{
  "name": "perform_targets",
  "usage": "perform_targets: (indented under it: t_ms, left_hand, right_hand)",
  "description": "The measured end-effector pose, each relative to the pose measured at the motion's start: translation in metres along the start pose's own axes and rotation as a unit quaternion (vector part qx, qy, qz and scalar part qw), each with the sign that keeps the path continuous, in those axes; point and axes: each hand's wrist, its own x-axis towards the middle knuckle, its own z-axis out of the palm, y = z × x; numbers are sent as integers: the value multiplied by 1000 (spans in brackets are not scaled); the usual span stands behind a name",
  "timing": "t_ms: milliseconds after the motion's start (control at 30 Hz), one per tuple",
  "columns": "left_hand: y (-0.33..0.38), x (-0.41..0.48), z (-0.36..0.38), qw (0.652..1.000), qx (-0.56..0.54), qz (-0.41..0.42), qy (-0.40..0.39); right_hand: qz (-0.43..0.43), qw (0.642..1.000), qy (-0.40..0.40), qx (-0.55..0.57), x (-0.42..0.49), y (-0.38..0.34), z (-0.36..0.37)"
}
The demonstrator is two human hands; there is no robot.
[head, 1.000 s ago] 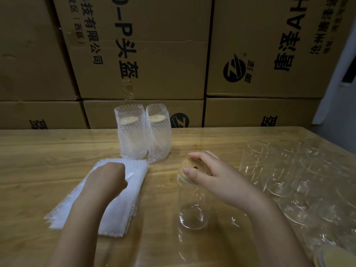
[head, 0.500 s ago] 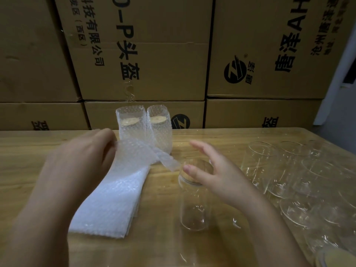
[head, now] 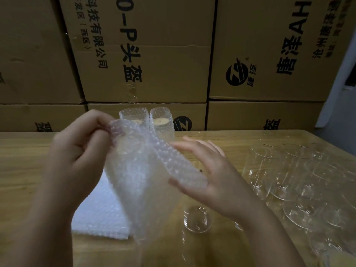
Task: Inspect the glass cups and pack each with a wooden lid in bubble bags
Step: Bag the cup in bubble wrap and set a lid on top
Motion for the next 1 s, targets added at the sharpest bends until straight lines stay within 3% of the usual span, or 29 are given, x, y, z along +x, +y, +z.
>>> perform_targets:
  t_ms: [100, 200, 300, 367, 433, 533, 667, 800, 900, 1000]
  left_hand:
    - [-9, 0, 8, 999, 3, -38, 36]
    - [-30, 2, 17, 982, -59, -177, 18]
    - [-53, 1, 27, 906, -213, -352, -100]
    - [-58, -4, 35, 856, -294, -388, -176]
    - [-60, -8, 40, 840, -338, -377, -193]
    - [-64, -9, 40, 843, -350, -372, -169]
    - [-68, -7, 32, 877, -300, -354, -120]
    - [-63, -5, 29, 913, -278, -289, -76]
    - [-62, -4, 21, 946, -214, -236, -51]
    - [-58, -4, 16, 978, -132, -151, -62]
  right_hand:
    - [44, 987, 66, 141, 0, -4, 1]
    - [180, 932, 80, 305, 1, -4, -6]
    - [282, 874, 105, 382, 1, 10, -11]
    - [324, 869, 95, 361, 0, 20, -10]
    - [346, 874, 87, 330, -1, 23, -11]
    - [346, 891, 100, 277, -2, 24, -20]
    - [322, 919, 135, 183, -4, 27, -30]
    - [264, 939, 179, 124, -6, 24, -35]
    - [236, 957, 160, 47, -8, 22, -42]
    - [235, 959, 142, 74, -12, 21, -48]
